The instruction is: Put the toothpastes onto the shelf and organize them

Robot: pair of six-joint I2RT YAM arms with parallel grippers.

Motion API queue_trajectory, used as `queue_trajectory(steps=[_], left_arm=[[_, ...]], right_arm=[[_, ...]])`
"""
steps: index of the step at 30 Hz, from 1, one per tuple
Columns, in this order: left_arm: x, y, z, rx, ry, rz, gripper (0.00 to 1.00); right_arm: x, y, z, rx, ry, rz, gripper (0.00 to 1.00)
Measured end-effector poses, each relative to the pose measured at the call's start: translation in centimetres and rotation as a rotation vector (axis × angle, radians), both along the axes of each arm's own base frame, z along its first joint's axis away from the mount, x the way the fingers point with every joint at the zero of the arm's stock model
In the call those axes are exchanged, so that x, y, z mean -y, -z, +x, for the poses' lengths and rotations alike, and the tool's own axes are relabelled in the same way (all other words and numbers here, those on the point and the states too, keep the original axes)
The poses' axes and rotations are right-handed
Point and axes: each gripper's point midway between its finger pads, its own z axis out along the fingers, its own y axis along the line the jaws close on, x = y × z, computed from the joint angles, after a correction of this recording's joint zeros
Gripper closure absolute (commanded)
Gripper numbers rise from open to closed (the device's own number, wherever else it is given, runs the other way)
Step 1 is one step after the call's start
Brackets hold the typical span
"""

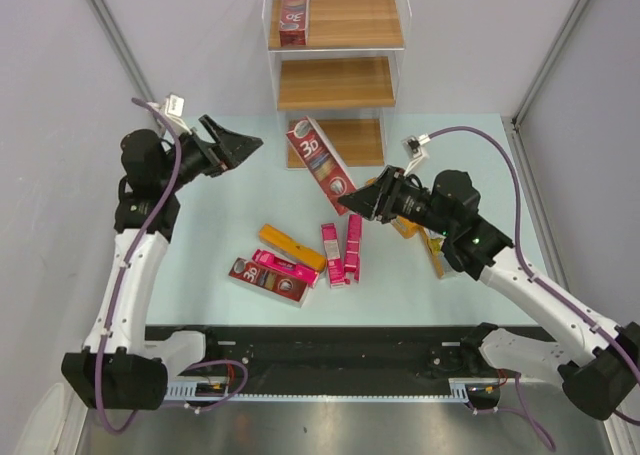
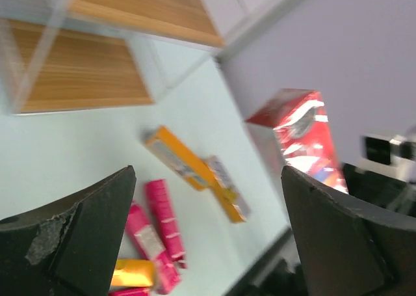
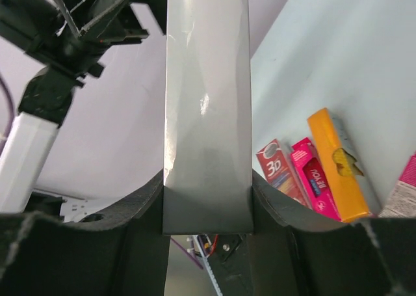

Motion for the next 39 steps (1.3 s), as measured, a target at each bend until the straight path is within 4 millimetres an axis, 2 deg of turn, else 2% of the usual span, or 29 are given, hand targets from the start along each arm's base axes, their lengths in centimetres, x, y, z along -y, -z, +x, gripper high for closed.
queue_trajectory(steps=[4, 8, 11, 16, 20, 22, 27, 35, 39], left_arm=[[-3.6, 1.1, 0.6, -0.023, -0.232, 0.176, 0.00], [-7.3, 3.1, 0.8, -0.107, -0.416, 0.331, 0.00], [-9.1, 4.7, 0.5, -0.168, -0.490, 0.412, 0.00], [-10.2, 6.4, 0.1, -0.222, -0.518, 0.476, 0.00], [-10.1, 6.6, 0.1, -0.227, -0.509, 0.483, 0.00], [-10.0, 6.9, 0.1, -0.231, -0.502, 0.484, 0.00], [-9.9, 7.8, -0.1, -0.248, -0.488, 0.492, 0.00], [-9.8, 9.6, -0.3, -0.283, -0.473, 0.508, 0.00], [-9.6, 10.3, -0.4, -0.295, -0.457, 0.510, 0.00]], right_arm=[[1.6, 0.1, 0.3, -0.002, 0.046, -0.024, 0.70], [2.1, 0.9, 0.4, -0.018, 0.057, -0.052, 0.71], [2.3, 1.4, 0.5, -0.034, 0.062, -0.069, 0.71], [2.1, 1.8, 0.9, -0.041, 0.062, -0.083, 0.71], [1.1, 1.0, 2.6, -0.041, 0.066, -0.096, 0.71], [0.6, -0.1, 3.9, -0.029, 0.069, -0.094, 0.72], [-0.2, -4.4, 8.0, 0.044, 0.102, -0.074, 0.71], [-1.8, -13.8, 15.2, 0.197, 0.163, -0.034, 0.71], [-2.4, -17.3, 18.2, 0.256, 0.206, -0.008, 0.71]])
